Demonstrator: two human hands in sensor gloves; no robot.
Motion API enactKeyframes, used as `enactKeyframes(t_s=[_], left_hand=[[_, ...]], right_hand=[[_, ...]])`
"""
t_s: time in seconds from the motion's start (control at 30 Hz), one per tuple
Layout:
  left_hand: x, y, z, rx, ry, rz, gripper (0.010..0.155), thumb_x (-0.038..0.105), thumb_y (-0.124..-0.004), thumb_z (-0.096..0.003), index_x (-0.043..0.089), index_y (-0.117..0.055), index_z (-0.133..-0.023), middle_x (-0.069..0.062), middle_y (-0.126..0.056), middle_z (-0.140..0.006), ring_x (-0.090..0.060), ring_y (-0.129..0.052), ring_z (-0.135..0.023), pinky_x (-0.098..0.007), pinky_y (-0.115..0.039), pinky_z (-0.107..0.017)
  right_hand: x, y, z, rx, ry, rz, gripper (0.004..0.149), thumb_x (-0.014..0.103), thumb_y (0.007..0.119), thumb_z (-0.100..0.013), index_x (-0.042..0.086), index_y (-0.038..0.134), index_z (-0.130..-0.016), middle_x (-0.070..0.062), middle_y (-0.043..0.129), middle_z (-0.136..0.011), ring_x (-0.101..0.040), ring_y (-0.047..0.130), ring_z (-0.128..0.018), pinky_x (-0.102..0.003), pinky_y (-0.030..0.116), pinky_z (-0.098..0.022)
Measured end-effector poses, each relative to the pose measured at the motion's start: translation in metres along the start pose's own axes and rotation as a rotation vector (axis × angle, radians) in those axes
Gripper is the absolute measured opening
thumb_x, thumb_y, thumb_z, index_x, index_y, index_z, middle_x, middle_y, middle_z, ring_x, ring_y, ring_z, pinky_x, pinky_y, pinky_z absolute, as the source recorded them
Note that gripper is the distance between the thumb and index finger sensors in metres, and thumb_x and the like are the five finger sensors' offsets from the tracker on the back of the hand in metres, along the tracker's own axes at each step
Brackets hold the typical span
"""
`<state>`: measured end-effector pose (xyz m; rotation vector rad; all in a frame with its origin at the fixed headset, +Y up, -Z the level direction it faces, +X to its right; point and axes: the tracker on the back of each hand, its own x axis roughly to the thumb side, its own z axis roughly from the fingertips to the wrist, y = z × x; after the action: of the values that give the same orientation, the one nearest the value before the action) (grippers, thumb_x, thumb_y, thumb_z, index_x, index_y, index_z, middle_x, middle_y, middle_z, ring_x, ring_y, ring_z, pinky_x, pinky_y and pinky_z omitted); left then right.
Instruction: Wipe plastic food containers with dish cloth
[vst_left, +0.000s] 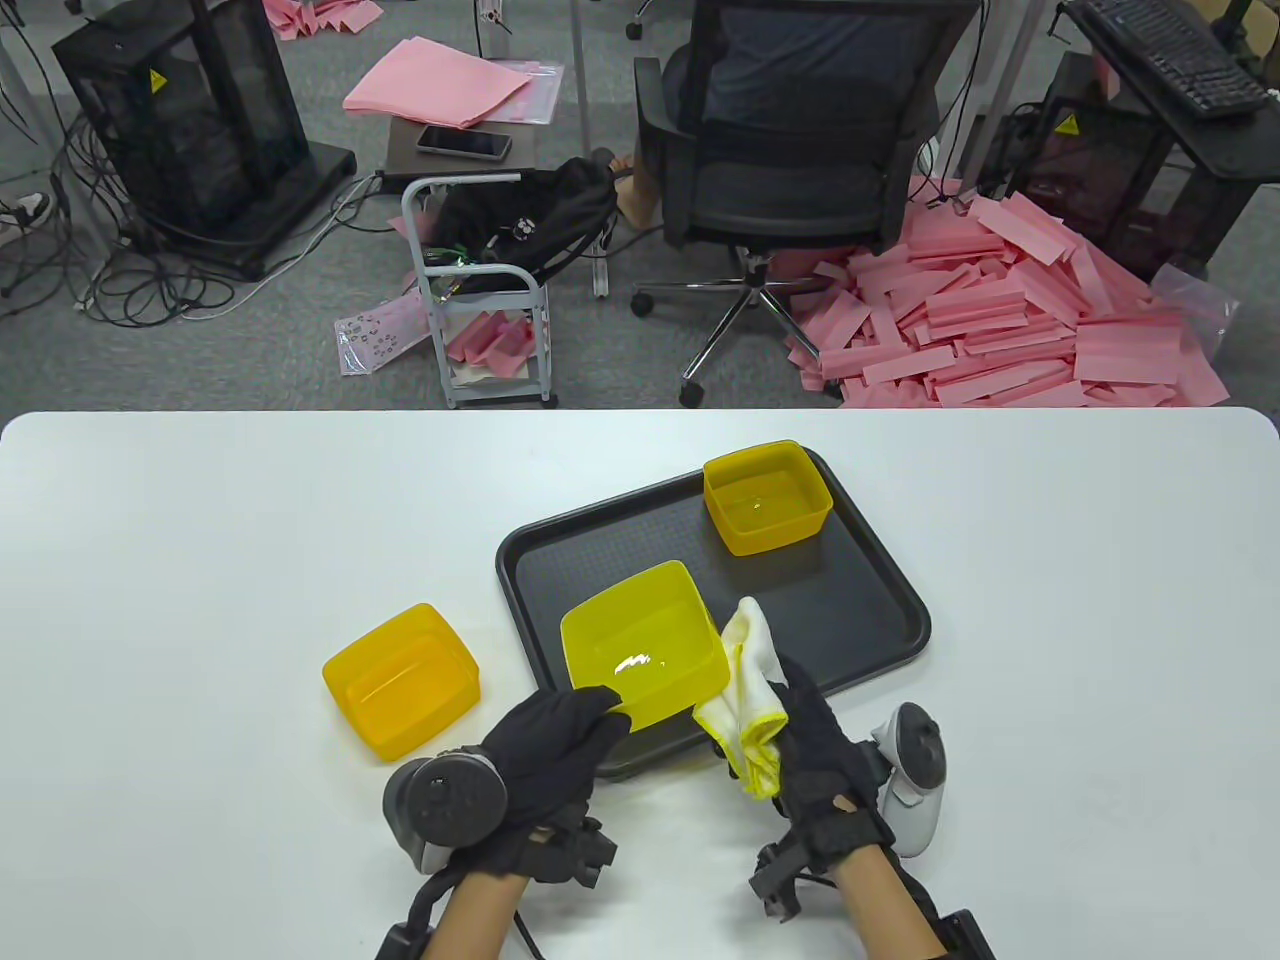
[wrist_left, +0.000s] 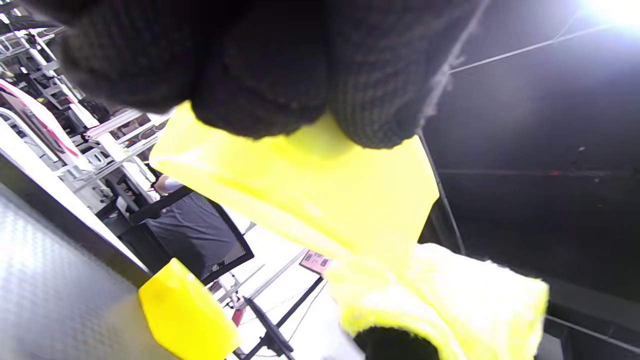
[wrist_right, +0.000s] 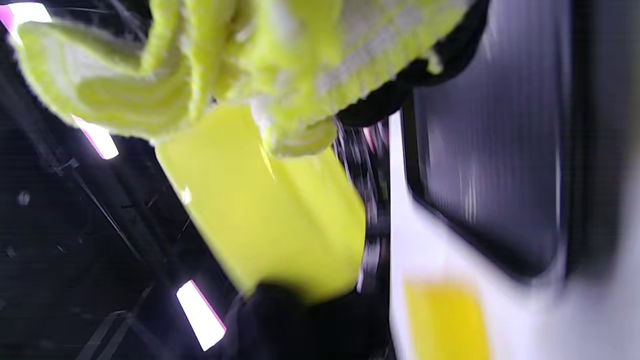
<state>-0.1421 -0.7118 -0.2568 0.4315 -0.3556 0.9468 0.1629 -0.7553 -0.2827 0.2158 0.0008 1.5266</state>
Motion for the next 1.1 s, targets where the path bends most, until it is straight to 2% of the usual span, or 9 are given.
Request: enactKeyframes(t_s=[0.13,0.23,0.43,0.57,0.73,0.8,0.83,1.0,1.1], left_hand=[[0.003,-0.005,0.000,-0.030,-0.009,-0.039,0.040,0.043,-0.084,-0.0442,0.021,-0.096,-0.076,-0.003,-0.104,-0.045,-0.031,-0.101,-0.039,-0.045,-0.084,-0.027],[0.007,-0.005,0.000,-0.042,-0.001,-0.024,0.041,0.041,-0.082,-0.0455,0.020,-0.095,-0.078,-0.004,-0.104,-0.045,-0.030,-0.102,-0.039,-0.044,-0.085,-0.026],[0.014,-0.008,0.001,-0.081,0.020,-0.009,0.045,0.038,-0.076,-0.0476,0.015,-0.093,-0.082,-0.003,-0.106,-0.046,-0.030,-0.103,-0.039,-0.043,-0.086,-0.025],[0.011,-0.007,0.002,-0.098,0.051,0.008,0.046,0.038,-0.074,-0.0481,0.015,-0.092,-0.083,-0.004,-0.106,-0.048,-0.030,-0.102,-0.040,-0.043,-0.085,-0.026],[0.010,-0.009,0.002,-0.101,0.052,0.008,0.046,0.038,-0.075,-0.0481,0.014,-0.092,-0.083,-0.004,-0.106,-0.047,-0.030,-0.102,-0.039,-0.043,-0.085,-0.026],[0.010,-0.011,0.001,-0.114,0.048,0.016,0.045,0.038,-0.075,-0.0482,0.014,-0.092,-0.083,-0.004,-0.106,-0.047,-0.030,-0.102,-0.039,-0.043,-0.085,-0.026],[0.010,-0.011,0.001,-0.112,0.046,0.012,0.045,0.038,-0.076,-0.0483,0.015,-0.092,-0.083,-0.004,-0.106,-0.047,-0.030,-0.102,-0.039,-0.043,-0.085,-0.026],[0.005,-0.015,0.002,-0.121,0.065,0.002,0.045,0.039,-0.075,-0.0482,0.016,-0.092,-0.084,-0.004,-0.105,-0.048,-0.030,-0.102,-0.040,-0.043,-0.085,-0.027],[0.003,-0.014,0.003,-0.116,0.064,0.021,0.045,0.039,-0.077,-0.0482,0.015,-0.092,-0.083,-0.005,-0.105,-0.047,-0.031,-0.101,-0.040,-0.043,-0.085,-0.027]], right_hand=[[0.022,0.008,0.007,-0.136,-0.235,0.462,0.063,0.049,0.074,-0.057,0.016,0.048,-0.105,-0.001,0.082,-0.080,-0.031,0.092,-0.062,-0.039,0.086,-0.040],[0.035,0.020,0.013,-0.198,-0.400,0.694,0.064,0.048,0.078,-0.054,0.016,0.050,-0.102,-0.002,0.083,-0.078,-0.032,0.093,-0.060,-0.040,0.087,-0.038],[0.045,0.055,0.024,-0.050,-0.542,0.965,0.064,0.049,0.080,-0.053,0.019,0.051,-0.101,0.000,0.083,-0.076,-0.028,0.094,-0.058,-0.037,0.088,-0.037],[0.044,0.069,0.028,-0.009,-0.576,1.008,0.064,0.051,0.080,-0.052,0.019,0.052,-0.101,0.001,0.084,-0.075,-0.027,0.095,-0.057,-0.036,0.089,-0.036],[0.044,0.047,0.018,-0.111,-0.510,0.956,0.063,0.051,0.079,-0.053,0.019,0.052,-0.101,0.000,0.084,-0.074,-0.028,0.095,-0.055,-0.037,0.088,-0.034],[0.044,0.041,0.018,-0.121,-0.497,0.954,0.063,0.051,0.078,-0.054,0.018,0.052,-0.101,0.000,0.085,-0.074,-0.026,0.096,-0.045,-0.031,0.087,-0.022],[0.044,0.041,0.019,-0.112,-0.503,0.967,0.063,0.051,0.078,-0.054,0.018,0.053,-0.101,0.000,0.085,-0.074,-0.024,0.097,-0.040,-0.027,0.086,-0.016],[0.041,0.058,0.024,0.034,-0.564,1.057,0.063,0.054,0.076,-0.054,0.021,0.053,-0.102,0.003,0.086,-0.075,-0.019,0.097,-0.035,-0.023,0.085,-0.012],[0.041,0.057,0.022,0.021,-0.561,1.065,0.062,0.054,0.076,-0.054,0.021,0.053,-0.102,0.004,0.086,-0.075,-0.019,0.097,-0.034,-0.023,0.085,-0.012]])
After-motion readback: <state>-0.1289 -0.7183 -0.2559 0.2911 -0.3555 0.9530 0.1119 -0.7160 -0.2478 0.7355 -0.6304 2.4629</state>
